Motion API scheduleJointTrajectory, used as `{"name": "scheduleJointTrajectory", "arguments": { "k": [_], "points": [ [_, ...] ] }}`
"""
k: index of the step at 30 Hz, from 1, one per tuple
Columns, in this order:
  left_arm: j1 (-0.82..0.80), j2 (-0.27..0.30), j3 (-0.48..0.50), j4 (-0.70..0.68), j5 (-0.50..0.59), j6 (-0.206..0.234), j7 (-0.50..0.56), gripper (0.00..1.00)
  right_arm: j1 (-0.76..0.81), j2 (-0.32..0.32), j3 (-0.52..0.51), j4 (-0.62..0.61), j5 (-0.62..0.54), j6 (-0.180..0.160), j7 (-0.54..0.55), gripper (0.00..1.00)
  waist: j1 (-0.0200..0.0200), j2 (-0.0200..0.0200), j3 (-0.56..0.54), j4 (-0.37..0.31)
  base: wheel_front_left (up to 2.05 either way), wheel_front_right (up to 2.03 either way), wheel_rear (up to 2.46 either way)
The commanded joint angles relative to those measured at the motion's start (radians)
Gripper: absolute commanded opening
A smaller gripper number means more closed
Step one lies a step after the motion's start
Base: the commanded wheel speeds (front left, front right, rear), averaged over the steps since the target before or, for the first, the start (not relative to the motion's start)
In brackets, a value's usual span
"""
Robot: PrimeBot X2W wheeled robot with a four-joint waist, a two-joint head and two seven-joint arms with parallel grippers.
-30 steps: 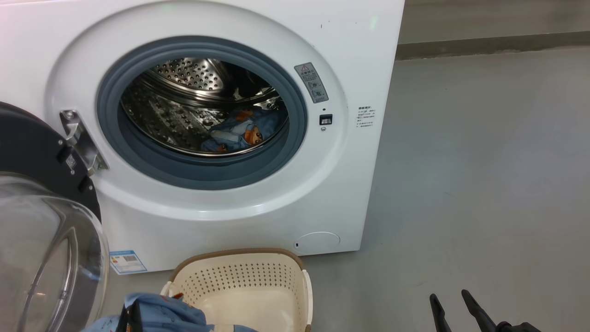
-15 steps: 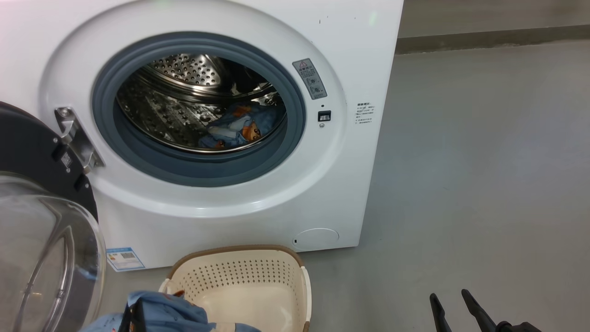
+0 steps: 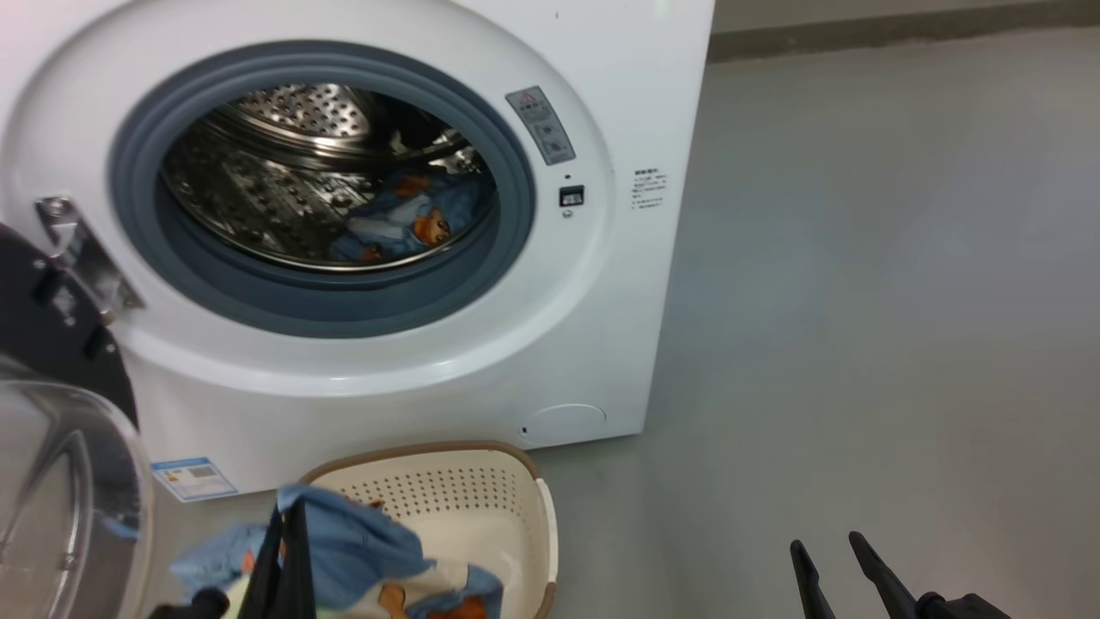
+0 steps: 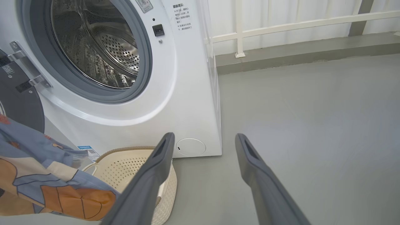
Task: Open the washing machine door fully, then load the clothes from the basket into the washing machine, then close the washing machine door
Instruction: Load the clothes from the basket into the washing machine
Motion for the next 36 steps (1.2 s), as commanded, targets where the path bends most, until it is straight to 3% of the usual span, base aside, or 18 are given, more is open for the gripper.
{"name": "scheduleJointTrajectory", "arguments": {
  "k": [1,11,23,36],
  "points": [
    [-0.061,0.002,0.032,-0.019,-0.007,0.003,-0.014,0.00,-0.047,-0.012,0.030,-0.026,0.011,0.002,-0.005,1.00,0.0000,-0.0001,0.028,-0.028,0.00,0.00,0.00],
    [-0.280,0.060,0.089,0.089,0.006,-0.008,-0.013,0.00,-0.084,-0.012,0.047,-0.040,0.046,0.002,-0.005,1.00,0.0000,-0.0001,0.127,-0.146,0.00,0.00,0.00],
    [-0.615,0.226,0.183,0.317,0.020,-0.024,-0.009,0.00,-0.136,-0.012,0.099,-0.064,0.105,0.002,-0.005,1.00,0.0000,-0.0001,0.274,-0.299,0.00,0.00,0.00],
    [-0.935,0.374,0.241,0.607,0.045,-0.030,-0.013,0.00,-0.149,-0.012,0.182,-0.082,0.143,0.002,-0.005,1.00,0.0000,-0.0001,0.412,-0.406,0.00,0.00,0.00]
  ]
}}
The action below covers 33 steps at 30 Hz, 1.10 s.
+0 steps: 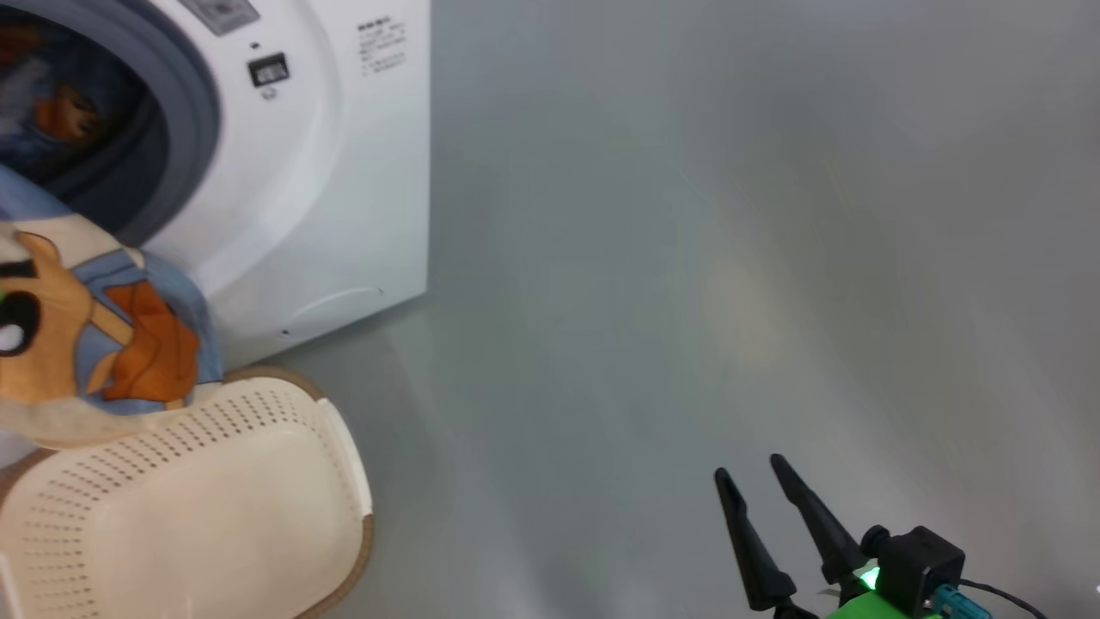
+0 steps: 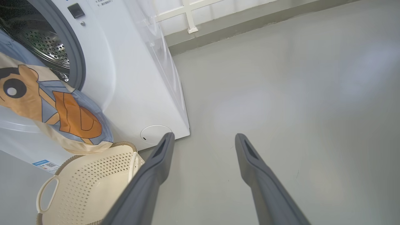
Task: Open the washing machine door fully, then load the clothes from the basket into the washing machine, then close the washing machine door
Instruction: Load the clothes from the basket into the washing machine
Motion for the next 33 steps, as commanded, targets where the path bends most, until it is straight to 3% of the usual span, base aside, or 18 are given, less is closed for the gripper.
{"name": "scheduleJointTrajectory", "arguments": {
  "k": [1,13,18,26,33],
  "points": [
    [-0.050,0.070,0.035,0.019,0.015,-0.003,-0.006,0.00,-0.028,-0.012,0.044,-0.029,0.018,0.002,-0.005,1.00,0.0000,-0.0001,0.084,-0.065,0.00,0.00,0.00],
    [-0.248,0.154,0.042,0.167,0.043,-0.039,-0.006,0.00,-0.027,-0.012,0.091,-0.051,0.033,0.002,-0.005,1.00,0.0000,-0.0001,0.207,-0.108,0.00,0.00,0.00],
    [-0.337,0.182,0.024,0.176,0.069,-0.066,-0.006,0.00,-0.014,-0.012,0.103,-0.061,0.043,0.002,-0.005,1.00,0.0000,-0.0001,0.235,-0.113,0.00,0.00,0.00],
    [-0.466,0.221,0.013,0.167,0.112,-0.069,-0.006,0.00,-0.011,-0.012,0.132,-0.077,0.054,0.002,-0.005,1.00,0.0000,-0.0001,0.266,-0.131,0.00,0.00,0.00],
    [-0.500,0.219,-0.025,0.258,0.150,-0.075,-0.004,0.00,-0.002,-0.012,0.132,-0.070,0.058,0.002,-0.005,1.00,0.0000,-0.0001,0.269,-0.123,0.00,0.00,0.00]
  ]
}}
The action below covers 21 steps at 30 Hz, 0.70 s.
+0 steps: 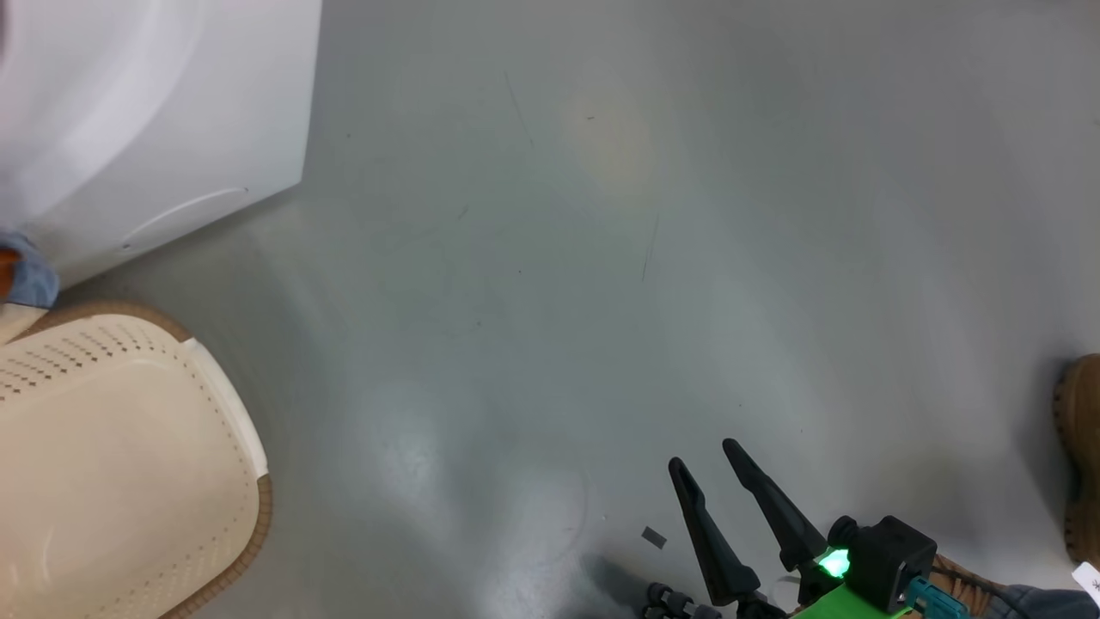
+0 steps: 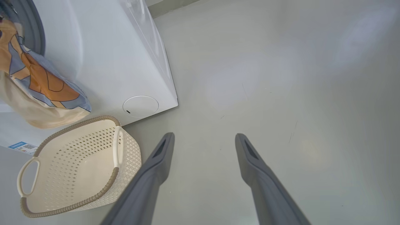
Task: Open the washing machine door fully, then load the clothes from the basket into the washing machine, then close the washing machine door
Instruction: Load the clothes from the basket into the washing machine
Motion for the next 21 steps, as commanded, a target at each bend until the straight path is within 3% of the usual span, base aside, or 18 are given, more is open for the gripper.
{"name": "scheduleJointTrajectory", "arguments": {
  "k": [1,6,9,10,11,21],
  "points": [
    [0.001,0.043,-0.007,0.006,0.022,-0.006,-0.003,0.00,0.017,-0.015,0.025,-0.013,0.007,0.002,-0.005,1.00,-0.0001,-0.0001,-0.006,0.006,0.00,0.00,0.00],
    [-0.025,0.023,-0.047,0.093,0.043,-0.001,0.002,0.00,0.008,-0.015,0.024,-0.012,0.004,0.002,-0.005,1.00,-0.0001,-0.0001,-0.012,0.027,0.00,0.00,0.00],
    [-0.037,0.007,-0.073,0.135,0.058,0.005,0.015,0.45,0.006,-0.015,0.015,-0.006,-0.001,0.002,-0.005,1.00,-0.0001,-0.0001,-0.019,0.044,0.00,0.00,0.00],
    [-0.040,0.002,-0.078,0.147,0.062,0.013,0.016,0.80,0.005,-0.015,0.012,-0.003,-0.002,0.002,-0.005,1.00,-0.0001,-0.0001,-0.022,0.049,0.00,0.00,0.00],
    [-0.040,-0.001,-0.084,0.161,0.067,0.020,0.020,1.00,0.004,-0.015,0.011,-0.001,-0.003,0.002,-0.005,1.00,-0.0001,-0.0001,-0.027,0.054,0.00,0.00,0.00],
    [-0.037,-0.076,-0.080,0.235,0.040,0.088,0.015,1.00,-0.010,-0.015,-0.012,0.017,-0.023,0.002,-0.005,1.00,-0.0001,-0.0001,-0.086,0.118,0.00,0.00,0.00]
  ]
}}
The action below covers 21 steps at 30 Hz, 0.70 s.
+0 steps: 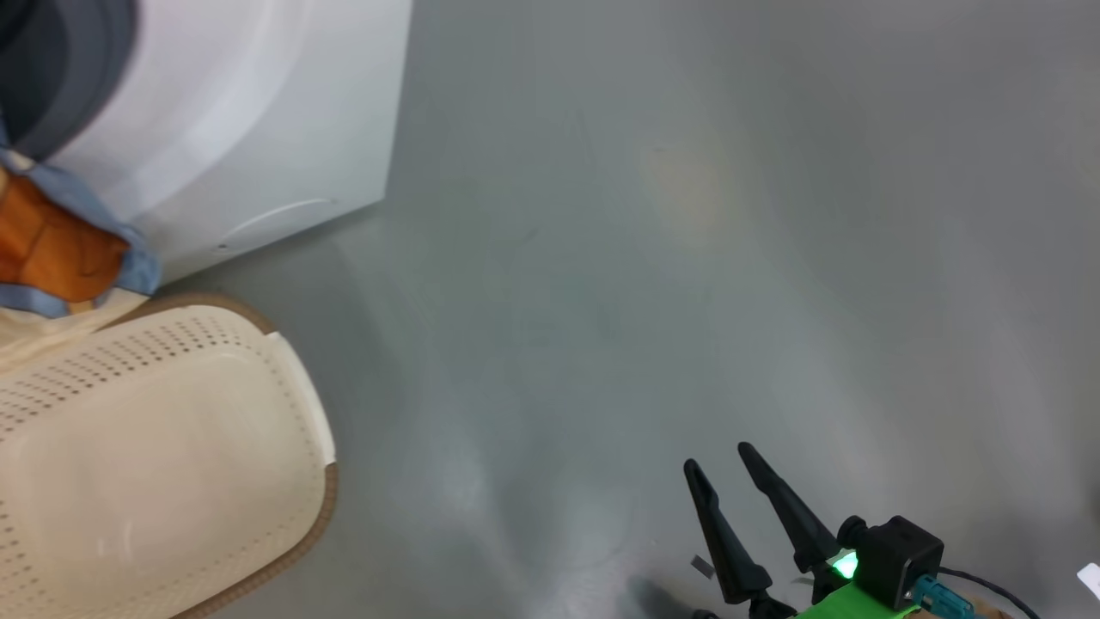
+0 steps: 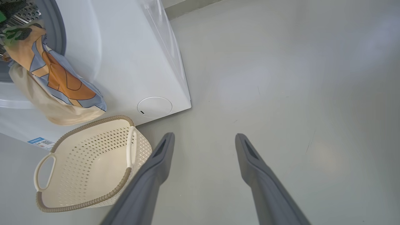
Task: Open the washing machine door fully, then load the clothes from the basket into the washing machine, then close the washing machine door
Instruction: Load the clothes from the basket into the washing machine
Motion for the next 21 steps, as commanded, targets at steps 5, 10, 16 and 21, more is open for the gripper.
{"name": "scheduleJointTrajectory", "arguments": {
  "k": [5,10,16,21],
  "points": [
    [0.012,-0.005,0.015,0.001,-0.026,0.018,-0.009,1.00,-0.028,-0.015,0.001,-0.007,-0.019,0.002,-0.005,1.00,-0.0001,0.0000,-0.053,0.067,0.00,0.00,0.00],
    [0.063,-0.056,0.026,-0.007,-0.061,0.007,-0.016,1.00,-0.046,-0.015,-0.024,-0.001,-0.036,0.002,-0.005,1.00,-0.0001,0.0000,-0.076,0.121,0.00,0.00,0.00],
    [0.161,-0.127,0.041,-0.094,-0.112,-0.036,-0.022,1.00,-0.048,-0.015,-0.068,-0.005,-0.067,0.002,-0.005,1.00,-0.0001,0.0000,-0.086,0.189,0.00,0.00,0.00],
    [0.317,-0.174,0.036,-0.255,-0.131,-0.058,-0.023,1.00,-0.043,-0.015,-0.100,-0.005,-0.098,0.002,-0.005,1.00,-0.0001,0.0000,-0.093,0.239,0.00,0.00,0.00]
  ]
}}
